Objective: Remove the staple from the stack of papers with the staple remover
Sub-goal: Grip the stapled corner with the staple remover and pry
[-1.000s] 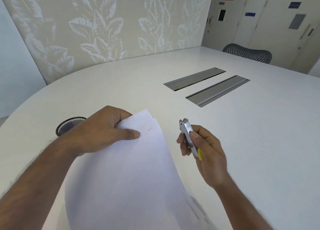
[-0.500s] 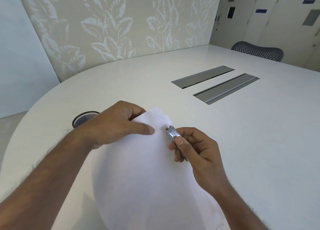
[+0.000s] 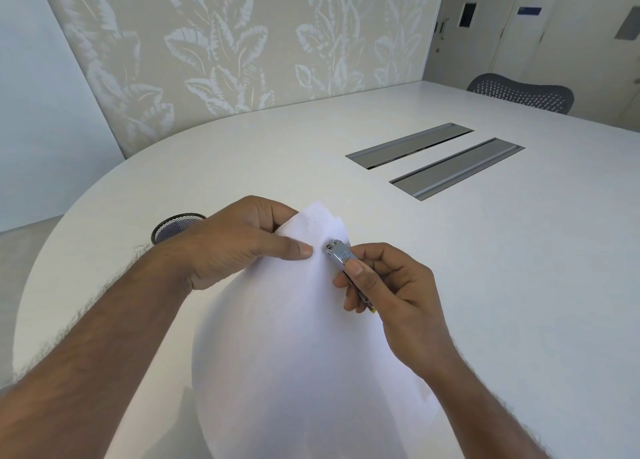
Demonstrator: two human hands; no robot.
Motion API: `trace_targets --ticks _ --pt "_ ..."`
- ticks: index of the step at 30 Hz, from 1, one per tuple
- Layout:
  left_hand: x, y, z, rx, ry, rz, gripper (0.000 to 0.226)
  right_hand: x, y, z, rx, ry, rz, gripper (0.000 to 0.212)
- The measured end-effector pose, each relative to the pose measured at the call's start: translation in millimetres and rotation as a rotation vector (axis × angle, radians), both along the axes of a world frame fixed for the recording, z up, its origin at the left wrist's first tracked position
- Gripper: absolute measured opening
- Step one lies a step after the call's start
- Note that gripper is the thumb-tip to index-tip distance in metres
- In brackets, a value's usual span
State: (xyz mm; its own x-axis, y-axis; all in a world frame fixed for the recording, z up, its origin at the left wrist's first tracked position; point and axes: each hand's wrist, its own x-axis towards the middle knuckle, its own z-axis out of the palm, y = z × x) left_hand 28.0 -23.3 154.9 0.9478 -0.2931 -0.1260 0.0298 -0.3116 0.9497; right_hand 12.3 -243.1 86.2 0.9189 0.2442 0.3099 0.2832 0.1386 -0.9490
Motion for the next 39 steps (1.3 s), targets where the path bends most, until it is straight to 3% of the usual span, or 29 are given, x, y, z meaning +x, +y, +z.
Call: trace_targets --ticks 22,29,33,39 --pt "-10.3 -12.9 1.8 0.077 0.004 0.054 0.050 -0.8 1.0 3.4 -0.063 -0.101 -0.041 0.008" --pt "-9.2 -14.8 1.4 0.017 0.025 0.106 0.045 -1.3 -1.0 5.9 -0.102 -0.111 -0.043 0.010" --pt "-8.5 -18.7 3.8 0.044 0.043 0.164 0.031 -1.3 -2.1 4.3 -0.111 -0.149 -0.063 0.006" --pt "-9.7 -22.2 9.6 0.065 0.059 0.172 0.031 -3.0 -4.0 2.7 -0.223 -0.349 -0.151 0.009"
